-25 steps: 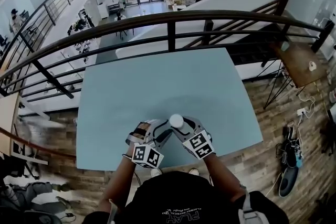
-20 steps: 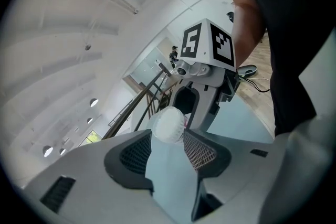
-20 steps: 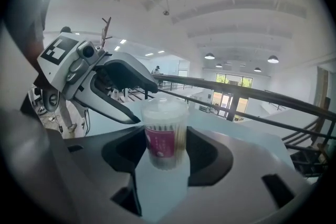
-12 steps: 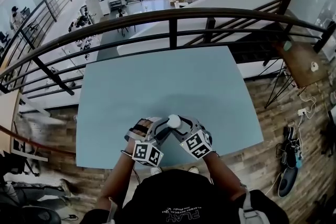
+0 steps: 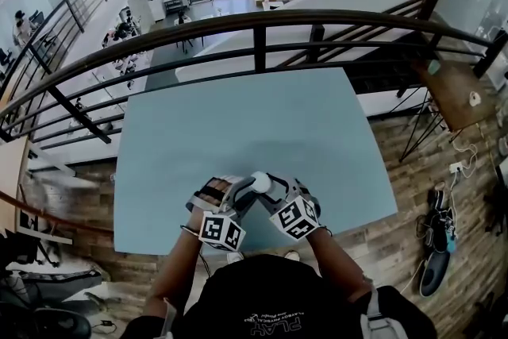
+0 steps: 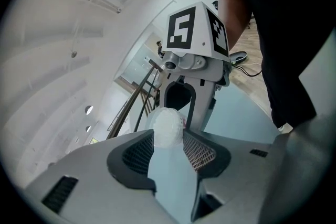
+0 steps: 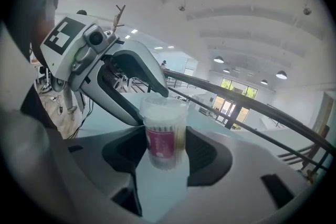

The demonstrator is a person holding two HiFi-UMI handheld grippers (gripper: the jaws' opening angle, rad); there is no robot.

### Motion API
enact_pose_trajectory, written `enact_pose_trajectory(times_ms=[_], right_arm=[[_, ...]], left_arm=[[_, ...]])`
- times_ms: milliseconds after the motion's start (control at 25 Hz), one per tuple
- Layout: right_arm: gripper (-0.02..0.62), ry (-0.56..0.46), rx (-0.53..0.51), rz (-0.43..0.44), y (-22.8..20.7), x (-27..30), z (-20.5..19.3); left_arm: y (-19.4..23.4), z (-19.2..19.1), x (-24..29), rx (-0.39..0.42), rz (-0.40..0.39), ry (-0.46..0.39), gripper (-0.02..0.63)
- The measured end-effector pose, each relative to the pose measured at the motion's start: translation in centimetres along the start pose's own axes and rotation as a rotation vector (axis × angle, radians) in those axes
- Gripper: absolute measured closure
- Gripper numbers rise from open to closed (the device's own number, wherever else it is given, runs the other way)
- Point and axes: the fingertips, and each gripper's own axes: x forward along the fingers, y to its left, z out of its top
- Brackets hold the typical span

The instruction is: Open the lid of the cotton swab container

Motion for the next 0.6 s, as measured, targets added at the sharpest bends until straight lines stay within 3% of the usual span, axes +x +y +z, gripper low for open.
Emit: enact_pose_trajectory(times_ms=[400, 600], right_arm=[[0.357, 0.001, -0.029, -0.002, 0.3, -0.2, -0.1], [0.357, 0.016, -0.025, -0.005, 0.2, -0.4, -0.9]], left_arm=[[-0.1, 0.0, -0.5, -0.013, -0.016, -0.009, 0.420], [0.7, -0.1, -1.0, -0.046, 0.024, -0.021, 0.420]])
